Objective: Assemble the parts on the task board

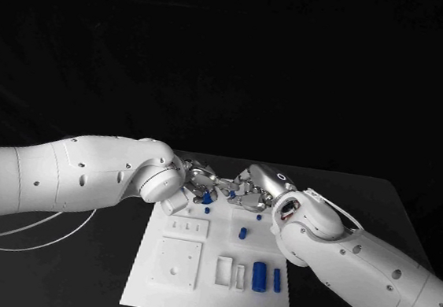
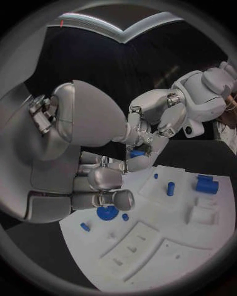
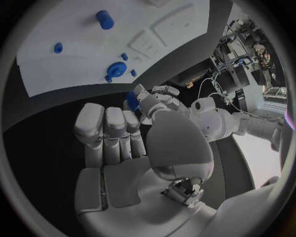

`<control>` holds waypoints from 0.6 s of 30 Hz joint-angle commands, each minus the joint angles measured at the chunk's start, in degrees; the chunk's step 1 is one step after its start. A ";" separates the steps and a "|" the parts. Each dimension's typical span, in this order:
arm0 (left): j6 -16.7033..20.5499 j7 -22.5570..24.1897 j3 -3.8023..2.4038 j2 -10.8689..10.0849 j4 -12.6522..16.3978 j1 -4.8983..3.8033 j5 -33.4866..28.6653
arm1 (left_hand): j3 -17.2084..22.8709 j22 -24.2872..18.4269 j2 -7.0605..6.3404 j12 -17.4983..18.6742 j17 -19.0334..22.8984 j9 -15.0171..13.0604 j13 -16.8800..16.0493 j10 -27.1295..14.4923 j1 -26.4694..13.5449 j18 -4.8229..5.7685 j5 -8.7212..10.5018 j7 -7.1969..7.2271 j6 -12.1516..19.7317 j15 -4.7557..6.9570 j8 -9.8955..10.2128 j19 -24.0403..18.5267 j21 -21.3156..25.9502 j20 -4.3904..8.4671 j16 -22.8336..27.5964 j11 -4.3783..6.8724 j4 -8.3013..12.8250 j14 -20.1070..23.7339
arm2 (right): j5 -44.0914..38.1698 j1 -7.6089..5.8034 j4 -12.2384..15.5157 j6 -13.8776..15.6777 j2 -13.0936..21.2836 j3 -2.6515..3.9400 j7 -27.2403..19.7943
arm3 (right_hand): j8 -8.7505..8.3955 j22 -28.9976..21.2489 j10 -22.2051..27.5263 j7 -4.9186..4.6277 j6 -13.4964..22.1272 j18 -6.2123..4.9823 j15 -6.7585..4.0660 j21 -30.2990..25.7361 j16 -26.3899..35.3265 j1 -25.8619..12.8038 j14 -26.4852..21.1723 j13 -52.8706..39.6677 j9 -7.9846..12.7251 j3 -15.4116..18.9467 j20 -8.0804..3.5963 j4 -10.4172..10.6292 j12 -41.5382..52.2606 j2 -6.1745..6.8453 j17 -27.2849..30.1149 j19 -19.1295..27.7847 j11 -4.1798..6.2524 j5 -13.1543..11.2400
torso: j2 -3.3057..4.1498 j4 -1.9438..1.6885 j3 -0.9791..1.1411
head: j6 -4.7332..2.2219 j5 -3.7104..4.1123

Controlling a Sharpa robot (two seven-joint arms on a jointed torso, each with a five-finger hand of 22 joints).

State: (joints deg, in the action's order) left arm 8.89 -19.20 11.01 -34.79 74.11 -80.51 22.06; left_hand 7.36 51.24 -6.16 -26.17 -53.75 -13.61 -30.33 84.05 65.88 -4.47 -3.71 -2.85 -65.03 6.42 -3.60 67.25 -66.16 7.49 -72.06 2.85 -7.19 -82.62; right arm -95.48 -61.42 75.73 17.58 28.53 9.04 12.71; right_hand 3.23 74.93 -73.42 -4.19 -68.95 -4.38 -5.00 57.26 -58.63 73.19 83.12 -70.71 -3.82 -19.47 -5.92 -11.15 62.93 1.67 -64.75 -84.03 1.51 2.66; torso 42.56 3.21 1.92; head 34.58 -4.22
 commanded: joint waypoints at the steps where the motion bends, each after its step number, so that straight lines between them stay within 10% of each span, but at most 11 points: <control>1: -2.40 -0.30 -0.06 0.35 0.09 -0.15 0.48 | -0.19 0.32 0.79 0.29 -0.09 -0.19 0.06 1.28 0.01 -0.38 -0.41 -0.05 -0.68 0.05 -0.02 0.27 0.34 -0.01 0.13 0.24 0.81 0.03 | -1.07 0.03 -0.01 -0.07 -0.12 -0.03 0.52 | 0.40 7.49 -0.38 0.55 -1.26 0.76 -0.13 0.43 0.26 0.13 0.23 -0.06 -0.09 -0.15 -0.34 -0.05 -0.17 -0.30 -0.03 -1.18 0.02 0.17 | 0.04 0.01 0.01 | 0.00 0.09; 18: -3.08 -0.30 -0.06 0.52 -0.09 -0.14 0.80 | -0.92 1.36 2.42 0.59 -0.05 -0.89 0.37 1.44 -0.08 -0.30 -0.67 0.11 -1.01 0.07 -0.07 0.38 1.53 0.02 0.27 0.24 2.50 0.04 | -1.08 0.03 -0.08 -0.57 -0.70 -0.17 0.53 | 0.39 7.52 -0.39 0.55 -1.25 0.78 -0.14 0.54 0.34 0.11 0.24 -0.06 -0.08 -0.15 -0.36 -0.02 -0.21 -0.30 -0.03 -1.23 0.03 0.17 | 0.07 0.00 0.00 | -0.07 0.19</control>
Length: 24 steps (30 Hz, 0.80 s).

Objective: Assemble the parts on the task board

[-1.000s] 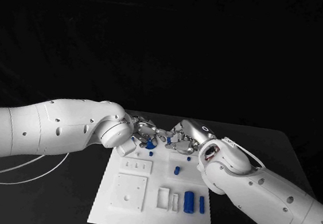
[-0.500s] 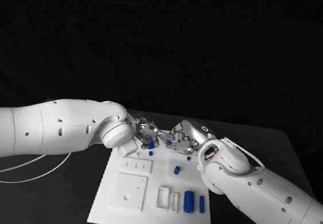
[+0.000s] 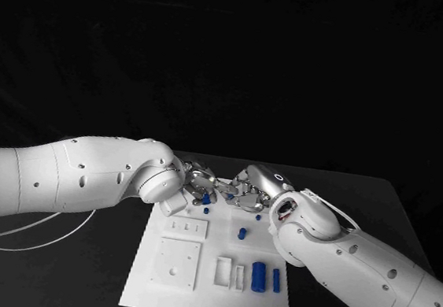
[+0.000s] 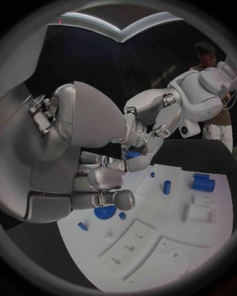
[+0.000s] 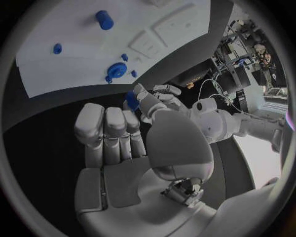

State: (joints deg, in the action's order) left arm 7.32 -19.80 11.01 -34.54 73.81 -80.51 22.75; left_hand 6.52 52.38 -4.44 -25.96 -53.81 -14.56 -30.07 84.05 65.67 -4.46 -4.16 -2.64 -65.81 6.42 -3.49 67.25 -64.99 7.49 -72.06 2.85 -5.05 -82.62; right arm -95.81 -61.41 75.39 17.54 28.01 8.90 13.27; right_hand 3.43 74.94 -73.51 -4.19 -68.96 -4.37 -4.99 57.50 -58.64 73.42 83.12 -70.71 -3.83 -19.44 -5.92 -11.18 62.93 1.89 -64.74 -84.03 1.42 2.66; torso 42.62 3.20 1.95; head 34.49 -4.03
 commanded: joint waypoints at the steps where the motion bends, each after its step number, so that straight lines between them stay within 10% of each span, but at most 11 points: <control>1: -1.47 0.34 -0.07 0.27 0.20 -0.14 0.11 | -0.13 0.32 0.79 0.40 -0.01 0.06 0.14 1.45 0.10 -0.30 -0.22 -0.10 -0.23 0.07 -0.19 0.40 0.44 0.02 0.26 0.24 0.41 0.03 | -0.75 0.01 0.29 -0.57 -0.19 -0.05 -0.04 | 0.18 7.50 -0.31 0.55 -1.24 0.78 -0.15 0.31 0.34 -0.12 0.24 -0.07 -0.08 -0.18 -0.36 0.02 -0.21 -0.52 -0.04 -1.23 0.13 0.17 | 0.00 0.02 -0.03 | 0.03 -0.01; 24: -1.77 -0.48 -0.07 0.46 0.11 -0.14 0.54 | -1.42 1.75 3.36 0.32 -0.15 0.23 0.13 1.39 0.07 -0.21 -0.76 -0.06 -0.13 0.10 -0.17 0.60 1.66 0.06 0.21 0.28 2.27 0.01 | -0.79 0.13 0.88 0.27 0.07 -0.22 0.62 | 0.19 7.53 -0.42 0.56 -1.32 0.78 -0.16 0.35 0.49 -0.03 0.27 -0.17 -0.09 -0.26 -0.37 -0.10 -0.14 -0.60 -0.02 -1.29 0.14 0.19 | 0.06 -0.02 0.00 | 0.16 0.12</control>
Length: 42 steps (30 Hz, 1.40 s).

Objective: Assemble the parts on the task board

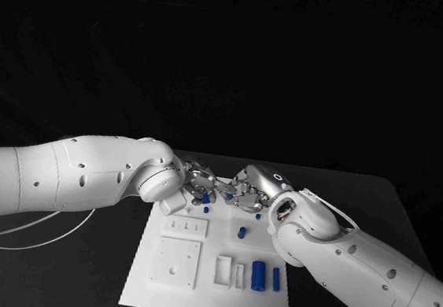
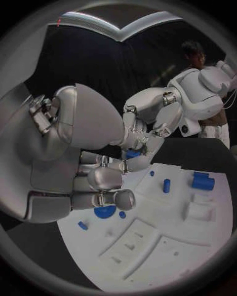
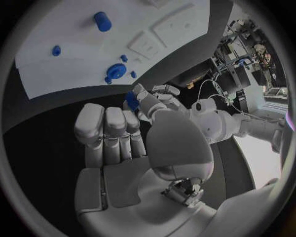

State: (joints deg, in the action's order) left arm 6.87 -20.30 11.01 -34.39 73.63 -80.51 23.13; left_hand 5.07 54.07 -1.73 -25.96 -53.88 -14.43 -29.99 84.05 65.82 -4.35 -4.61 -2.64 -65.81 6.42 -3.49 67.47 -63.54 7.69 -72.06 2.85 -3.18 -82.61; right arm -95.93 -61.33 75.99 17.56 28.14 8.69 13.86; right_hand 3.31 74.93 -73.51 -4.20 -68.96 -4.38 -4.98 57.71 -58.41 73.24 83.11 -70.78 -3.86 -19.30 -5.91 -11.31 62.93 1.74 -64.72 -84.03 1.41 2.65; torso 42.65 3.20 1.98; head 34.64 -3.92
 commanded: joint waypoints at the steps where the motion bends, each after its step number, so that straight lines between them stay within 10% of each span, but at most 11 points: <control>1: -1.32 -0.01 -0.07 0.32 0.27 -0.14 0.15 | 0.00 0.07 0.70 0.32 -0.09 0.10 0.05 1.39 -0.07 -0.31 -0.39 -0.06 -0.14 0.10 -0.17 0.39 0.26 -0.15 0.20 0.28 0.45 0.01 | -0.68 0.06 0.30 0.30 -0.05 -0.01 0.05 | 0.31 7.54 -0.41 0.56 -1.32 0.79 -0.17 0.14 0.26 0.15 0.28 -0.11 -0.05 -0.41 -0.37 0.03 -0.14 -0.45 -0.04 -1.29 0.15 0.20 | 0.02 -0.02 -0.03 | -0.01 0.00; 17: -1.05 -0.30 -0.07 0.48 0.03 -0.13 0.32 | -0.07 0.79 1.07 0.10 -0.57 0.04 -0.09 1.52 -0.29 -0.29 -0.68 0.07 -0.42 0.15 -0.21 0.71 0.31 -0.11 -0.22 0.36 0.51 -0.10 | -0.71 0.10 0.35 0.32 -0.03 -0.01 0.26 | 0.31 7.53 -0.40 0.53 -1.31 0.77 -0.16 0.05 0.33 0.12 0.29 -0.11 -0.06 -0.67 -0.36 -0.10 -0.18 -0.40 -0.03 -1.31 0.13 0.20 | 0.04 -0.01 -0.01 | 0.08 0.05; 26: -1.01 -0.38 -0.07 0.60 -0.08 -0.13 0.35 | -0.40 1.55 3.63 0.04 -0.59 0.08 -0.16 1.48 0.75 -0.22 -1.22 0.19 -0.47 0.20 -0.18 0.85 0.69 -0.05 -0.32 0.42 2.52 -0.05 | -0.71 0.14 0.33 0.15 -0.07 -0.02 0.33 | 0.31 7.53 -0.40 0.53 -1.31 0.77 -0.16 0.05 0.33 0.12 0.29 -0.11 -0.06 -0.67 -0.36 -0.10 -0.18 -0.40 -0.03 -1.31 0.13 0.20 | 0.05 -0.03 0.00 | 0.12 0.06; 42: -0.92 -0.30 -0.07 1.31 -1.04 -0.11 0.10 | 1.95 2.60 6.29 0.19 -1.00 -1.15 -0.06 1.62 1.51 -0.07 -12.19 0.65 -0.75 0.36 -0.21 0.97 1.48 0.11 -0.66 0.56 6.55 -0.12 | -0.81 0.31 0.30 0.00 -0.33 -0.07 0.42 | 0.31 7.54 -0.42 0.51 -1.31 0.76 -0.15 0.06 0.41 0.10 0.30 -0.14 -0.06 -0.81 -0.35 -0.22 -0.17 -0.41 -0.01 -1.36 0.12 0.21 | 0.03 0.03 0.04 | 0.34 -0.11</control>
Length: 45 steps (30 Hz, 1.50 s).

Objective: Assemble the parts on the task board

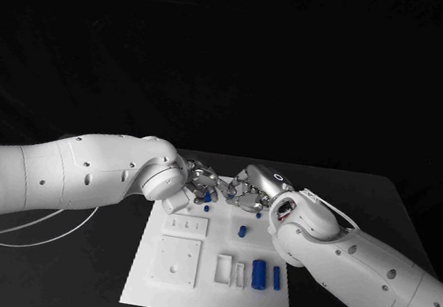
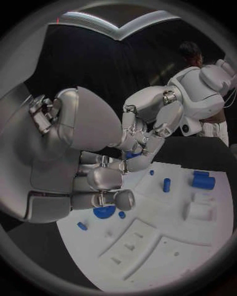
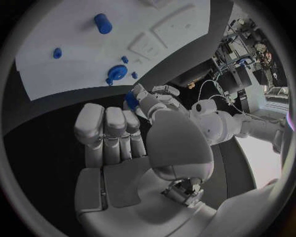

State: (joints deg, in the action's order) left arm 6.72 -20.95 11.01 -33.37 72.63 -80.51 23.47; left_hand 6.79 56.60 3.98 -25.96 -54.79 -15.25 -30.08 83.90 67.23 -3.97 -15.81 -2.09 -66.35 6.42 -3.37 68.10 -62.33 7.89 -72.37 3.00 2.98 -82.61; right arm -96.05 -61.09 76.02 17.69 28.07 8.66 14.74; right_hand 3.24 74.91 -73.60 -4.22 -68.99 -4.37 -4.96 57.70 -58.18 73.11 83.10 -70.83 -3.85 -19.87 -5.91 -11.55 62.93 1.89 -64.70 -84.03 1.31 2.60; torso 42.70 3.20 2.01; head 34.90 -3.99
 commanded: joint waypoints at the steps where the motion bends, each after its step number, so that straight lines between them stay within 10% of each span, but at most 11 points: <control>1: -0.79 0.36 -0.07 0.33 -0.07 -0.10 -0.31 | 0.50 0.12 0.59 0.20 -0.11 -0.43 0.05 1.78 0.05 -0.45 -2.18 0.09 -0.21 0.38 -0.34 0.32 0.32 -0.08 -0.38 0.41 0.60 -0.13 | -0.70 0.08 0.23 -0.15 -0.29 -0.05 -0.45 | 0.38 7.56 -0.33 0.53 -1.28 0.76 -0.17 0.07 0.18 0.23 0.31 -0.09 -0.08 -0.23 -0.35 0.02 -0.17 -0.56 -0.03 -1.36 0.22 0.27 | -0.01 0.03 0.01 | 0.10 -0.03; 13: -1.07 0.38 -0.06 0.28 -0.19 -0.10 -0.97 | 8.84 0.98 0.46 0.65 -0.16 -4.85 0.56 2.05 -2.74 -0.62 -17.15 -0.03 -1.10 0.37 -0.41 0.13 0.94 -0.11 -0.42 0.30 6.27 -0.06 | -0.73 0.36 -0.30 -0.11 -0.43 -0.13 -0.46 | 0.39 7.56 -0.37 0.57 -1.34 0.75 -0.17 0.05 0.22 0.03 0.32 -0.13 -0.09 -0.18 -0.35 0.07 -0.12 -0.62 -0.02 -1.38 0.23 0.25 | 0.05 -0.07 -0.02 | 0.29 -0.06; 30: -1.34 0.44 -0.06 0.28 -0.08 -0.10 -0.98 | 10.32 3.03 -0.11 -0.48 -0.74 -16.10 1.61 2.48 -4.96 -0.16 -16.74 1.51 -3.84 0.79 -0.50 0.70 2.26 0.25 -0.89 0.74 7.46 -0.21 | -0.48 0.51 -0.47 0.07 -0.51 -0.16 -0.58 | 0.36 7.55 -0.37 0.61 -1.33 0.76 -0.19 0.02 0.28 -0.05 0.31 -0.12 -0.07 -0.06 -0.36 0.17 -0.14 -0.63 0.02 -1.38 0.26 0.25 | 0.03 -0.07 -0.02 | 0.53 -0.08; 38: -0.55 0.81 -0.06 0.22 -0.18 -0.10 -0.56 | 10.44 4.19 -1.69 -2.35 -1.19 -27.96 2.64 2.66 -4.70 0.21 -16.24 2.63 -5.60 1.17 -0.38 1.19 3.06 0.59 -1.39 1.14 6.10 -0.32 | -0.14 0.80 -0.54 0.19 -0.45 -0.18 -0.79 | 0.37 7.53 -0.32 0.60 -1.26 0.76 -0.20 -0.09 0.34 -0.06 0.32 -0.05 -0.06 0.06 -0.38 0.27 -0.25 -0.63 0.05 -1.38 0.25 0.25 | 0.04 -0.10 -0.01 | 0.71 -0.17; 45: 0.61 1.40 -0.05 0.29 -0.25 -0.04 0.04 | 10.44 4.75 -2.48 -4.02 -1.37 -30.59 3.55 2.85 -4.31 0.30 -16.16 3.11 -7.06 1.26 -0.44 1.37 3.51 0.62 -1.71 1.27 6.13 -0.37 | 0.02 1.02 -0.37 0.70 -0.22 -0.18 -1.00 | 0.35 7.50 -0.26 0.57 -1.08 0.75 -0.18 -0.21 0.46 -0.10 0.30 0.03 -0.04 0.13 -0.37 0.35 -0.38 -0.57 0.15 -1.38 0.24 0.27 | 0.03 -0.07 -0.03 | 0.78 -0.25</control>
State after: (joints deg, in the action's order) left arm 6.37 -21.09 11.12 -33.21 72.36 -80.41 23.22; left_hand 17.24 61.28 2.01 -29.78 -56.10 -15.99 -26.62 84.12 63.08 -3.06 -32.11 -3.49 -67.45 7.27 -3.61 69.12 -59.10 8.50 -73.85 3.83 9.28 -83.03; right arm -96.04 -60.30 75.58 18.62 27.79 8.61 14.39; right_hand 3.26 74.90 -73.83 -4.26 -69.16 -4.37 -4.96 57.70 -57.96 73.03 83.10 -70.88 -3.81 -19.87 -5.91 -11.54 62.91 1.65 -64.63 -84.03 1.51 2.66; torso 42.73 3.10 1.98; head 35.61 -4.21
